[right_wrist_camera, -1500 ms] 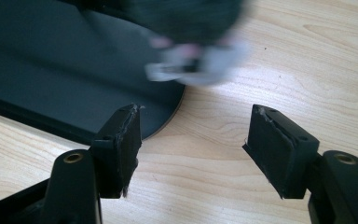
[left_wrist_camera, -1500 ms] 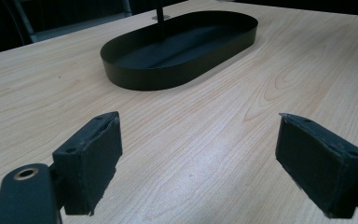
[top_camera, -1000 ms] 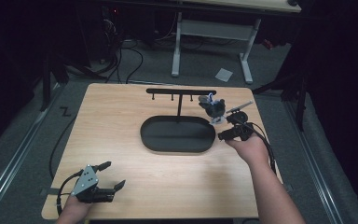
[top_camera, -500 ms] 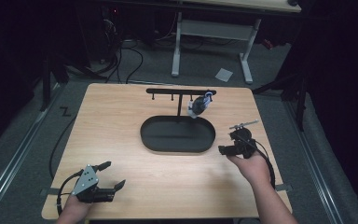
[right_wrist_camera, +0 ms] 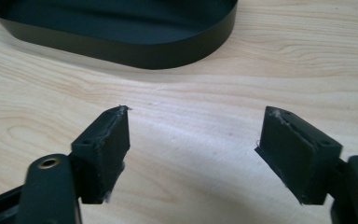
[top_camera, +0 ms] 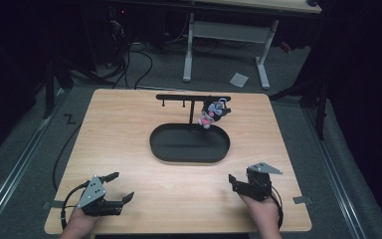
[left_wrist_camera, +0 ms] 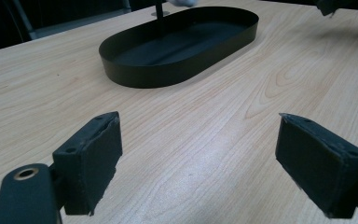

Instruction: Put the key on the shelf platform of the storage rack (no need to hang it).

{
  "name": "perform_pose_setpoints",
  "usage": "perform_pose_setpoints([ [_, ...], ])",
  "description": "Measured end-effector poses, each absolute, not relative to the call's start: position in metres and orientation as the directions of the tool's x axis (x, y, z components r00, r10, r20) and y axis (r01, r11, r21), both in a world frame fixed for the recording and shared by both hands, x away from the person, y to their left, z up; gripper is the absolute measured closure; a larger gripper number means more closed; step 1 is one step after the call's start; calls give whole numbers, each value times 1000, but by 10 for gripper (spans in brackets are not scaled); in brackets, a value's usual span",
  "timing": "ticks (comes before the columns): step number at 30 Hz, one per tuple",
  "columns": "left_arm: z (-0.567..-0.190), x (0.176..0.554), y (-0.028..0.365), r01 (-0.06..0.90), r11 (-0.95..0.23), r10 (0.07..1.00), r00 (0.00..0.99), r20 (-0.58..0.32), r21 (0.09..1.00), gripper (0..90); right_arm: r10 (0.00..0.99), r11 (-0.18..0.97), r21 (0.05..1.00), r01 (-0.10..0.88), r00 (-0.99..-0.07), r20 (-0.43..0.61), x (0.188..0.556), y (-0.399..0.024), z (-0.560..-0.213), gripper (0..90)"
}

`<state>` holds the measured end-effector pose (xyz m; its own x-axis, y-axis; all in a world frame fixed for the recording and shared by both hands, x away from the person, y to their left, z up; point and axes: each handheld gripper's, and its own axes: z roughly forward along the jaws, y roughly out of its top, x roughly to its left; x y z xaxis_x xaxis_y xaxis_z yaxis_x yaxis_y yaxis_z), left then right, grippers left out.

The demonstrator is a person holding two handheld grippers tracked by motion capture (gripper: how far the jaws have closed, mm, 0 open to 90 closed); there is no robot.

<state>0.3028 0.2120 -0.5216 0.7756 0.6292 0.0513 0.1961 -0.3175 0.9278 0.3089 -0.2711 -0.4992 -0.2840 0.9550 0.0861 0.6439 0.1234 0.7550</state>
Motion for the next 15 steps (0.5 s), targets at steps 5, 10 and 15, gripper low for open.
perform_pose_setpoints([
  [5, -522, 304, 211, 201, -323, 630, 775, 52, 925, 151, 965, 63, 834, 548, -246, 89, 277, -269, -516, 214],
  [10, -522, 305, 210, 208, -331, 633, 773, 53, 920, 151, 960, 89, 848, 523, -271, 65, 272, -263, -511, 164],
  [15, -522, 305, 210, 205, -333, 628, 777, 54, 920, 151, 957, 113, 852, 512, -285, 45, 272, -261, -512, 163],
])
